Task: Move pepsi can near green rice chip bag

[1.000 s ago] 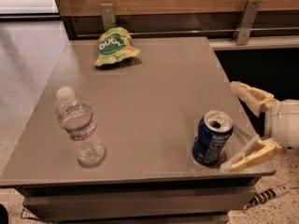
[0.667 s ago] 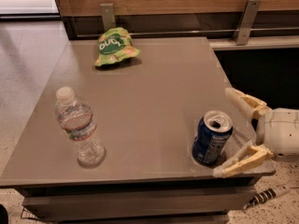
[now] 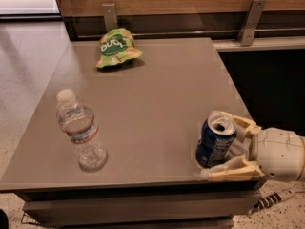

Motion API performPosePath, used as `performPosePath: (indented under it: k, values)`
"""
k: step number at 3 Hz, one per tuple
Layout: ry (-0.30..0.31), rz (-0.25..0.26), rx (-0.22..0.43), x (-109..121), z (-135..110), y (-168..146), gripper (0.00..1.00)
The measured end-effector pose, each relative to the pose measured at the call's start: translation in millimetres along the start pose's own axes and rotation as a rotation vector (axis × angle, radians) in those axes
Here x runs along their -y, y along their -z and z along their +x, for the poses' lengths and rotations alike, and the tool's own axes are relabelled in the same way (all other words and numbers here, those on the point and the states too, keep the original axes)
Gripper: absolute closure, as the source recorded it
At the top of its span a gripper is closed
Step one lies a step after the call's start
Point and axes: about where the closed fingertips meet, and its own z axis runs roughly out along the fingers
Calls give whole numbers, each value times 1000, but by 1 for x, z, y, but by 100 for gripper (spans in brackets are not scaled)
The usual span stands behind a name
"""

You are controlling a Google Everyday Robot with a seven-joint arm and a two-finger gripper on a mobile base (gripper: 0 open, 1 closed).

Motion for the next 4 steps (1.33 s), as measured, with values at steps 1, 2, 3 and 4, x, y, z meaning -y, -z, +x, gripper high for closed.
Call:
performPosePath:
  k: [1,2,3,4]
  values:
    - [4,-3,-4,0,-3,-1,52]
    - [7,-8,-4,-1,-5,-3,83]
    - [9,-11,-5,-1,-6,-5,100]
    - [9,-11,-5,-1,-6,-5,100]
